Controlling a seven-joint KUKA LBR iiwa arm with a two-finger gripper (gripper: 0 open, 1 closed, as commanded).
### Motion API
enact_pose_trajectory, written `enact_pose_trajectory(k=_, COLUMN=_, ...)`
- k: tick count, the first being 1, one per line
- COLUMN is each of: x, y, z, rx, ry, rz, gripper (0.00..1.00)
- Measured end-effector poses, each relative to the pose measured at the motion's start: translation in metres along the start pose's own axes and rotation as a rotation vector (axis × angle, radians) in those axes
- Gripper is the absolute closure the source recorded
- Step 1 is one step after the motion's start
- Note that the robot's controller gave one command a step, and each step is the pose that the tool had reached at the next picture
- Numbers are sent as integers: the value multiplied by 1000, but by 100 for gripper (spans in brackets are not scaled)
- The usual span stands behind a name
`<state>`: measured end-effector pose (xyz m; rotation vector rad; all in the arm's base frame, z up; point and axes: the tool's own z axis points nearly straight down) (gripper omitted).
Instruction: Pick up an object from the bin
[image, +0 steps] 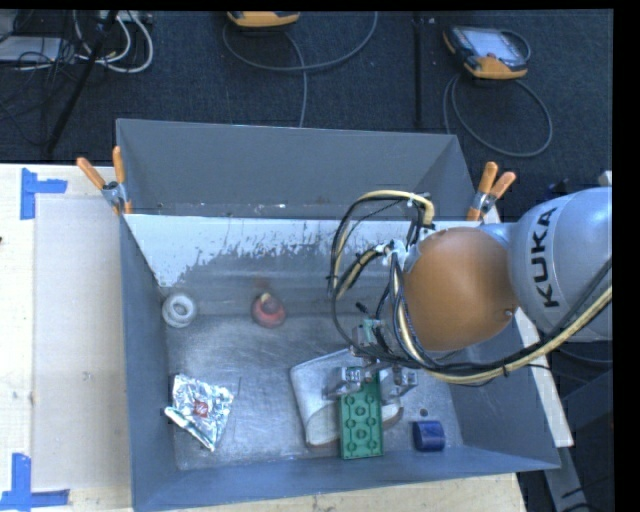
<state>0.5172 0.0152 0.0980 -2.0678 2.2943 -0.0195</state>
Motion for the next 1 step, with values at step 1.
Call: enact_pose_trajectory(k=1, x=-3, y=-3, z=-22, rx=-39, ry=27, rz=2, gripper=100)
